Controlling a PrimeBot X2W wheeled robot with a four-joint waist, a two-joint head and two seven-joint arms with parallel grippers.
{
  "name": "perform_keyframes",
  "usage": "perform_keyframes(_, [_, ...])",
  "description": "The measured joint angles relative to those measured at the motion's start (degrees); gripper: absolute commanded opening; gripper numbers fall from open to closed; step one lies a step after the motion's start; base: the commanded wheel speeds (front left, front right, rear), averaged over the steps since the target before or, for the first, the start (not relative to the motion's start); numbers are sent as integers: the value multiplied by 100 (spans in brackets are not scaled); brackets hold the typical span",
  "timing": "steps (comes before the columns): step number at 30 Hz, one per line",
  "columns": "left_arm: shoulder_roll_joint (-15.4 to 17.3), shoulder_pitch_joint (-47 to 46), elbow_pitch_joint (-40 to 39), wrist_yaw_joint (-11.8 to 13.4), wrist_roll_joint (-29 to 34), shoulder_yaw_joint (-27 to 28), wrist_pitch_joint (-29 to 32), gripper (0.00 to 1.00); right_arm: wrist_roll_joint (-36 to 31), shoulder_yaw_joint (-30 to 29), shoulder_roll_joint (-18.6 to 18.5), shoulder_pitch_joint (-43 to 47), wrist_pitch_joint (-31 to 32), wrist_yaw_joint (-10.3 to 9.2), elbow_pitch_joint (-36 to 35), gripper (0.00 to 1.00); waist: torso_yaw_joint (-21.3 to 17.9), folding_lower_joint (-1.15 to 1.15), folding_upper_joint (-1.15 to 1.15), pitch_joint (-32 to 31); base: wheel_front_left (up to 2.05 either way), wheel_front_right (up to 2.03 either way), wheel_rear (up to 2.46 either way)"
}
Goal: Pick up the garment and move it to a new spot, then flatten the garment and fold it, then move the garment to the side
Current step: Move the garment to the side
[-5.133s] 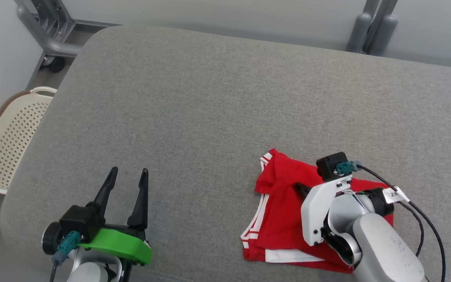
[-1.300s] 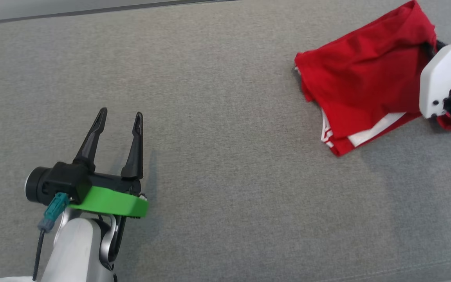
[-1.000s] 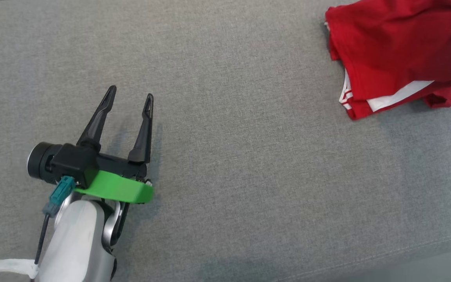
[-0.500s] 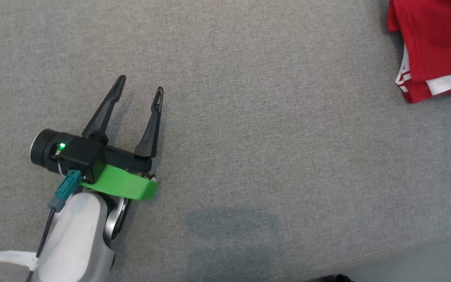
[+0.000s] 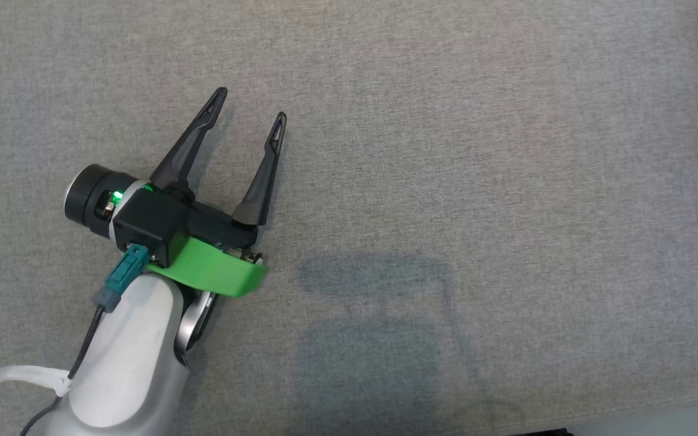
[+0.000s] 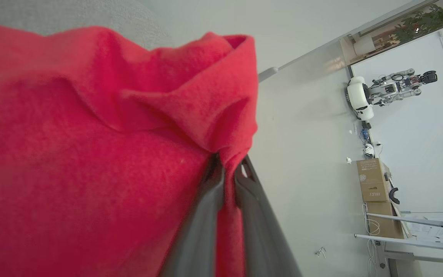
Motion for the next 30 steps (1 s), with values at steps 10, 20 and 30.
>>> perform_keyframes(10, [46, -106, -69, 0, 52, -52, 0, 100, -249, -153, 397, 70, -926, 0, 358, 100, 146, 0, 0, 166, 0, 0, 0])
perform_keyframes(20, [-256, 270, -107, 261, -219, 661, 0, 100, 170, 140, 1027, 304, -2106, 0, -25, 100, 154, 0, 0, -250, 0, 0, 0])
perform_keyframes(30, [-526, 1035, 380, 240, -805, 1406, 0, 100, 693, 298, 2173, 1363, -2933, -1, -1087, 100, 253, -1, 0, -1078, 0, 0, 0])
